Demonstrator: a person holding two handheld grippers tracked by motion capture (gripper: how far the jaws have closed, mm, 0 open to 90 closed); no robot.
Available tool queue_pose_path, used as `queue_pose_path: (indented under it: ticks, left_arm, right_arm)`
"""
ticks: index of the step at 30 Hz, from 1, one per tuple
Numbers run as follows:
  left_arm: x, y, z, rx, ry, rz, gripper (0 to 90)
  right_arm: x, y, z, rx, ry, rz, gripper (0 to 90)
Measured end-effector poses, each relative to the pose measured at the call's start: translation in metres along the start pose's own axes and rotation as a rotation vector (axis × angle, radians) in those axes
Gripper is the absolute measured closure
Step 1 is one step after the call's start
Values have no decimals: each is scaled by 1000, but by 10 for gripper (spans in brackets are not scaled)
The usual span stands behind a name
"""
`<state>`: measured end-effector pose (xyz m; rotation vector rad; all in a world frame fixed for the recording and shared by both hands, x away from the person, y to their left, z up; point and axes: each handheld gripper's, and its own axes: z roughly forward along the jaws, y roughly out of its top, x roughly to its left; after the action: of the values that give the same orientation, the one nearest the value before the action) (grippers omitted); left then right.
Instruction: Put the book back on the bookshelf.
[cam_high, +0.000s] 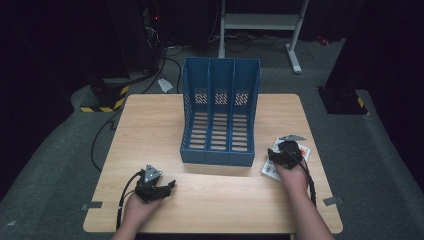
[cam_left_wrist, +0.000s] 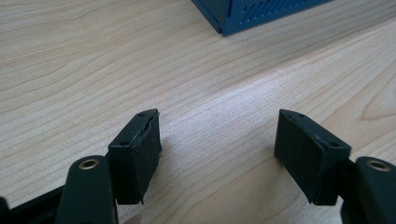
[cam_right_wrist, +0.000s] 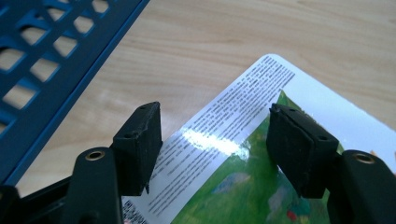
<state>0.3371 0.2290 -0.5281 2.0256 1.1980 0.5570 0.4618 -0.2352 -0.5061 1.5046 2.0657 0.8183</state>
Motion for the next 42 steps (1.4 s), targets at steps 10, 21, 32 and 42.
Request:
queue_pose_path:
  ticks: [10,21,32,42]
  left_arm:
    - [0,0,0,0,-1,-1,313]
    - [0,0,0,0,-2,4,313]
    - [0,0,0,1,-2,5,314]
    - [-1,1,0,1,-17,17,320]
  right_arm:
    - [-33,13,2,9,-66,94,331]
    - [-58,17,13,78,-18,186,328]
    - [-29,-18,-21,70,0,158,334]
    - [-9,-53,-50,40,31,131,341]
